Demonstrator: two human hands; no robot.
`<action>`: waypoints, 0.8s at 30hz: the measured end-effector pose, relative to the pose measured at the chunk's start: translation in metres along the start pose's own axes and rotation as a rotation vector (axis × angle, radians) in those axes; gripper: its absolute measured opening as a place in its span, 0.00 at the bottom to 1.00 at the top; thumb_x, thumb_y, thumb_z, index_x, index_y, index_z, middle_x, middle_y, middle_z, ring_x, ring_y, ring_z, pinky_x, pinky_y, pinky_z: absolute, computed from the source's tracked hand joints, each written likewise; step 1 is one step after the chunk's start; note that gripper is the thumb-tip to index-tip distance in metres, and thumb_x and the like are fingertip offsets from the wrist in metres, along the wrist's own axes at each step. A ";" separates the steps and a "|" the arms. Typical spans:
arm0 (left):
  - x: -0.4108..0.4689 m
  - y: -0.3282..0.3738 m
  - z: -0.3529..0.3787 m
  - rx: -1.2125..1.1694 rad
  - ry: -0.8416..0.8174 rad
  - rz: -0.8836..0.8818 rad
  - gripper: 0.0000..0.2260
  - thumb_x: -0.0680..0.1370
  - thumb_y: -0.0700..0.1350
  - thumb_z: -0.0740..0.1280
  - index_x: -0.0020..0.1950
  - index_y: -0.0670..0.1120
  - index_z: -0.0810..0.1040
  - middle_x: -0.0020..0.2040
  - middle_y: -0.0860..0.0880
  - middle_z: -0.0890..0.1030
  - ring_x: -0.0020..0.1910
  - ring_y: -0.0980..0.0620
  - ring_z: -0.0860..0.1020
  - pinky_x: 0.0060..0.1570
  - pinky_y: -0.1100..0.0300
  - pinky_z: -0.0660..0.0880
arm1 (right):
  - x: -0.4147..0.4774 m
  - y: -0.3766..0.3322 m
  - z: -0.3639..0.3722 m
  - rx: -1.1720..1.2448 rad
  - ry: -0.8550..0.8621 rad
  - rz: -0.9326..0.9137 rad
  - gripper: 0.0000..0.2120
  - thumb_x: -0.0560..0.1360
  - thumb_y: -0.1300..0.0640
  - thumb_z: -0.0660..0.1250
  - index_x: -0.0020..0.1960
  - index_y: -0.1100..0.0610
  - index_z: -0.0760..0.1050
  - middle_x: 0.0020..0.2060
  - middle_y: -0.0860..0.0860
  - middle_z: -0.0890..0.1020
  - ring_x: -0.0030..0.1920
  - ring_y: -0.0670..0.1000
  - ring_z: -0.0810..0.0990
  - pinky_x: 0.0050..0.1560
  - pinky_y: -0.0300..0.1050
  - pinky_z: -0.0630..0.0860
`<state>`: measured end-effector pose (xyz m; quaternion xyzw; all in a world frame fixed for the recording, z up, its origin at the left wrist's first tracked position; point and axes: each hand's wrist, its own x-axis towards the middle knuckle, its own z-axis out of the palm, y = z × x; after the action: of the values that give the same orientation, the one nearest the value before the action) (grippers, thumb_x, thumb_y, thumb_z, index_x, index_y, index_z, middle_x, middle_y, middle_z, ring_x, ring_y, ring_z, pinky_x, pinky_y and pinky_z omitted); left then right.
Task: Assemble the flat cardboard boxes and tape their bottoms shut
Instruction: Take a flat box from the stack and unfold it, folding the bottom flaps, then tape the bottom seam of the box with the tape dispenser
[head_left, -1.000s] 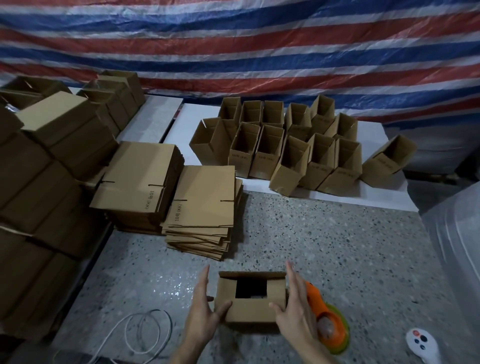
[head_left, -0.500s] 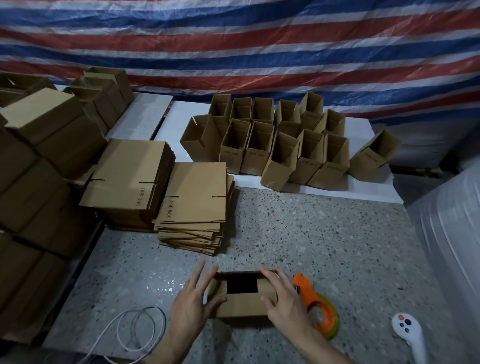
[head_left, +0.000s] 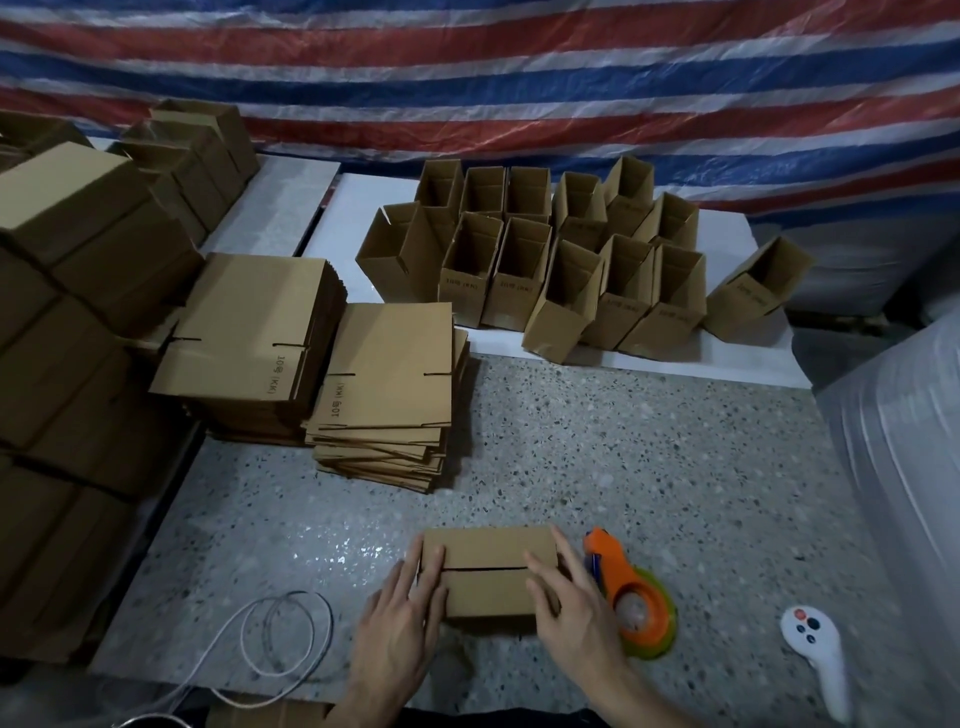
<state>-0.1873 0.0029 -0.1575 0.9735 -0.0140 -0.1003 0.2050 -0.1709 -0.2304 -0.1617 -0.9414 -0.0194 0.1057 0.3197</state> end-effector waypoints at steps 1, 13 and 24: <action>0.000 -0.001 -0.001 0.033 -0.001 0.024 0.29 0.82 0.63 0.41 0.79 0.55 0.63 0.79 0.54 0.59 0.75 0.49 0.69 0.67 0.51 0.72 | 0.000 -0.001 0.001 -0.026 0.020 -0.003 0.18 0.82 0.47 0.62 0.71 0.42 0.73 0.79 0.36 0.48 0.78 0.44 0.55 0.72 0.46 0.68; 0.003 0.002 -0.010 0.421 -0.180 0.193 0.49 0.69 0.75 0.66 0.73 0.36 0.70 0.75 0.37 0.67 0.73 0.41 0.70 0.66 0.44 0.74 | 0.004 0.069 0.002 0.078 0.309 0.445 0.08 0.77 0.52 0.70 0.53 0.49 0.72 0.50 0.51 0.79 0.53 0.57 0.80 0.51 0.49 0.75; 0.000 0.010 -0.012 0.266 -0.188 0.097 0.44 0.75 0.63 0.68 0.80 0.40 0.54 0.81 0.41 0.54 0.77 0.41 0.64 0.71 0.48 0.69 | 0.005 0.078 0.008 -0.237 -0.055 0.572 0.15 0.80 0.48 0.63 0.64 0.53 0.71 0.45 0.49 0.79 0.43 0.50 0.80 0.45 0.47 0.79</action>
<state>-0.1847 -0.0017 -0.1422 0.9765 -0.0934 -0.1784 0.0770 -0.1702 -0.2876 -0.2161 -0.9361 0.2255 0.2140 0.1643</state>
